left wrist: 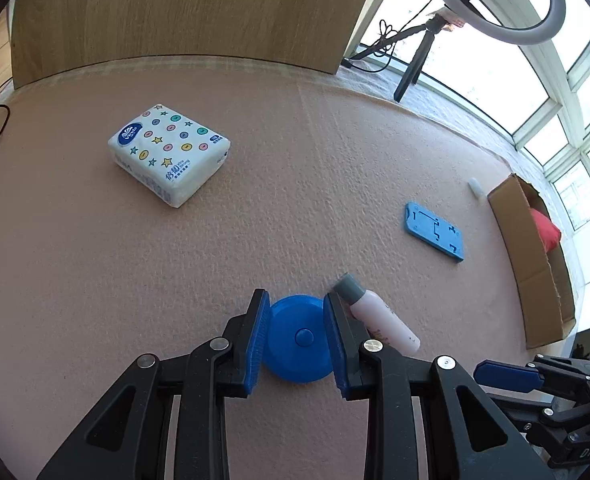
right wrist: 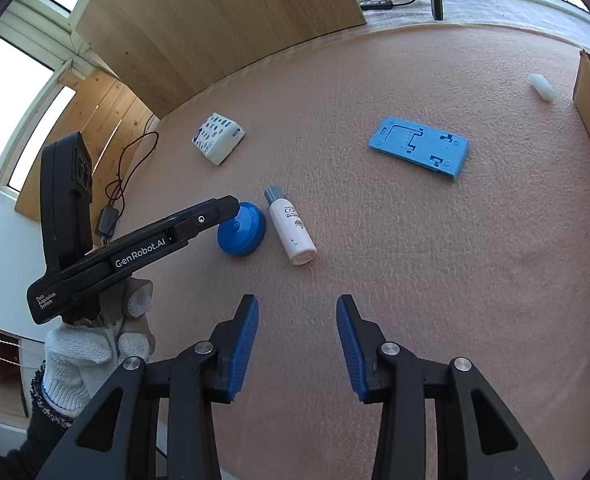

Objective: Organize objects
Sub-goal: 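Close the left gripper on the blue round case's rim, then lift the blue round case with the left gripper while the right tool approaches it, then close the right gripper on the blue round case beside the left gripper, then carry the blue round case over the box and open both grippers, then move the right tool to the small white block and close on it, then close the left gripper on the white bottle while the right lifts the white block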

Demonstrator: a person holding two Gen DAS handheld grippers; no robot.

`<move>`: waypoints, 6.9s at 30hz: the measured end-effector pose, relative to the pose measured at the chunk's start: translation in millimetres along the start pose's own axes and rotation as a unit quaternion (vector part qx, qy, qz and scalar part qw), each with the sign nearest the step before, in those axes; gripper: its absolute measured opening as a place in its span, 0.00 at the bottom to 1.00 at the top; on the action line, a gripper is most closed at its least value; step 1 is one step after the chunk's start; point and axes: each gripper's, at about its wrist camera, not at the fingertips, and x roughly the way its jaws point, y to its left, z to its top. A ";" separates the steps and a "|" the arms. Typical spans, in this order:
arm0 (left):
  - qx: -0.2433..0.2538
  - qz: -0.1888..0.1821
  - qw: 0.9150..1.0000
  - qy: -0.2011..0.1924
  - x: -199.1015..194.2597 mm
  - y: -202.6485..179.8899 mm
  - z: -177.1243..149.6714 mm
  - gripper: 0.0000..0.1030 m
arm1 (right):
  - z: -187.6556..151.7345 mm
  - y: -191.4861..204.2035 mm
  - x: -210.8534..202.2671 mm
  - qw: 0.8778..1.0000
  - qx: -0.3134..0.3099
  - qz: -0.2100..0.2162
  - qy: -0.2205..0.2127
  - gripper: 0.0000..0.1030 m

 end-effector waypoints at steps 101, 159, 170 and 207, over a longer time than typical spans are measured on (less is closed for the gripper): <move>0.208 -0.148 0.967 -0.012 2.7 -326.8 -19.9 0.48 | 8.1 -125.7 -148.4 0.987 0.063 -0.089 -0.120 0.29; 0.013 -0.009 1.000 -0.023 -61.1 -87.8 -51.0 0.60 | 173.3 -138.1 -57.3 0.985 0.036 -0.169 -0.025 0.26; -0.016 0.006 1.000 -0.014 -54.4 -58.5 -49.1 0.60 | 200.5 -155.1 -11.5 0.962 0.014 -0.267 0.047 0.23; -0.029 0.026 0.999 0.005 -16.6 -59.4 -19.8 0.62 | 169.9 -127.1 -25.2 0.969 -0.043 -0.237 0.057 0.07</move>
